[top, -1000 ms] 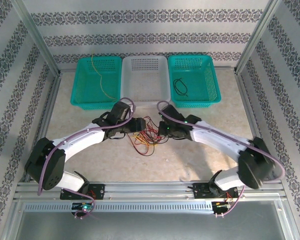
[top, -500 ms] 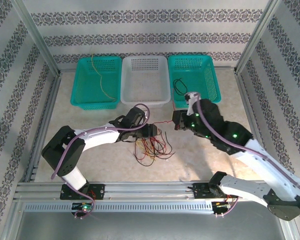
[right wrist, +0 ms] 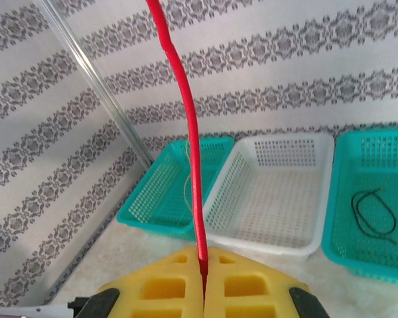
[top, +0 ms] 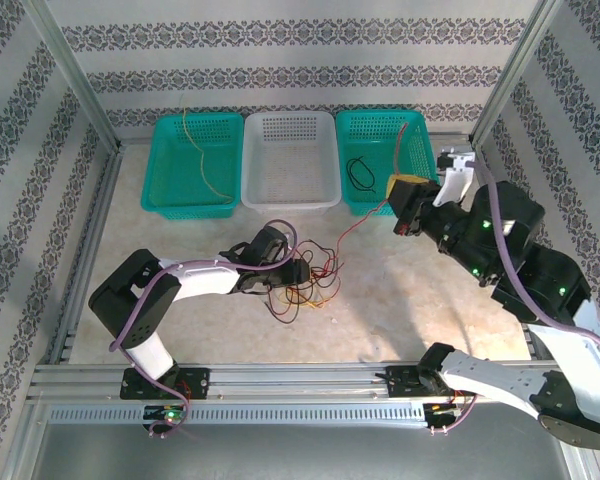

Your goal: Untangle the cables

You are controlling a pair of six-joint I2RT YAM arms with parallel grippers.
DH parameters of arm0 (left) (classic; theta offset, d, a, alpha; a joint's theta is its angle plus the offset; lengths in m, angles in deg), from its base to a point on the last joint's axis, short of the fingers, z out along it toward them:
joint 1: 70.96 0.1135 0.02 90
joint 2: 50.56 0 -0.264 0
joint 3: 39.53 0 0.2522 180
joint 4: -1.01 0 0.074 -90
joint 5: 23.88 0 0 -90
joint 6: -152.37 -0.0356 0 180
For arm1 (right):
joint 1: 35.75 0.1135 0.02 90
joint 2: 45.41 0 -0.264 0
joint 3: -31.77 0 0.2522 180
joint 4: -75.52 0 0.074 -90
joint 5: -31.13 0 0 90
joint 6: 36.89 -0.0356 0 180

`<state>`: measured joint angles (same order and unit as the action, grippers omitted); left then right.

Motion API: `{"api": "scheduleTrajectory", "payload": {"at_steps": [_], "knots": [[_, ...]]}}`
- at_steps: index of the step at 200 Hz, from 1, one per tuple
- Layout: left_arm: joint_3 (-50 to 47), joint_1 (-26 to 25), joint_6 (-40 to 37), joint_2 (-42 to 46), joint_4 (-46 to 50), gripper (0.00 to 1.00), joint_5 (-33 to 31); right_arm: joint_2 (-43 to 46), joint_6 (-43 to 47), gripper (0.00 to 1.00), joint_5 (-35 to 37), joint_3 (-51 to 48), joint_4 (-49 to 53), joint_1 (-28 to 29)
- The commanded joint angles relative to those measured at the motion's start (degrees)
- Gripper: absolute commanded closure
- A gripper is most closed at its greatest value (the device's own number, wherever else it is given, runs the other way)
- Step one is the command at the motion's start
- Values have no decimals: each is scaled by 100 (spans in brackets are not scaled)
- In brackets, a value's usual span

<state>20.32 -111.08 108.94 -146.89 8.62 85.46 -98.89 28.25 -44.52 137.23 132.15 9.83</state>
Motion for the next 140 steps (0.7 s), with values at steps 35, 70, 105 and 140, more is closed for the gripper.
{"api": "scheduleTrajectory", "payload": {"at_steps": [35, 70, 105, 140], "knots": [[201, 4, -407, 453, 663, 54, -366, -131, 631, 100, 239, 970, -446, -33], [414, 21, -667, 261, 788, 53, -314, -468, 931, 100, 275, 1704, -576, -41], [491, 22, -691, 781, 588, 50, -250, -727, 1020, 100, 301, 1977, -611, -49], [603, -79, -1316, 2196, -202, 31, -26, -879, 975, 100, 153, 2071, -569, -58]]}}
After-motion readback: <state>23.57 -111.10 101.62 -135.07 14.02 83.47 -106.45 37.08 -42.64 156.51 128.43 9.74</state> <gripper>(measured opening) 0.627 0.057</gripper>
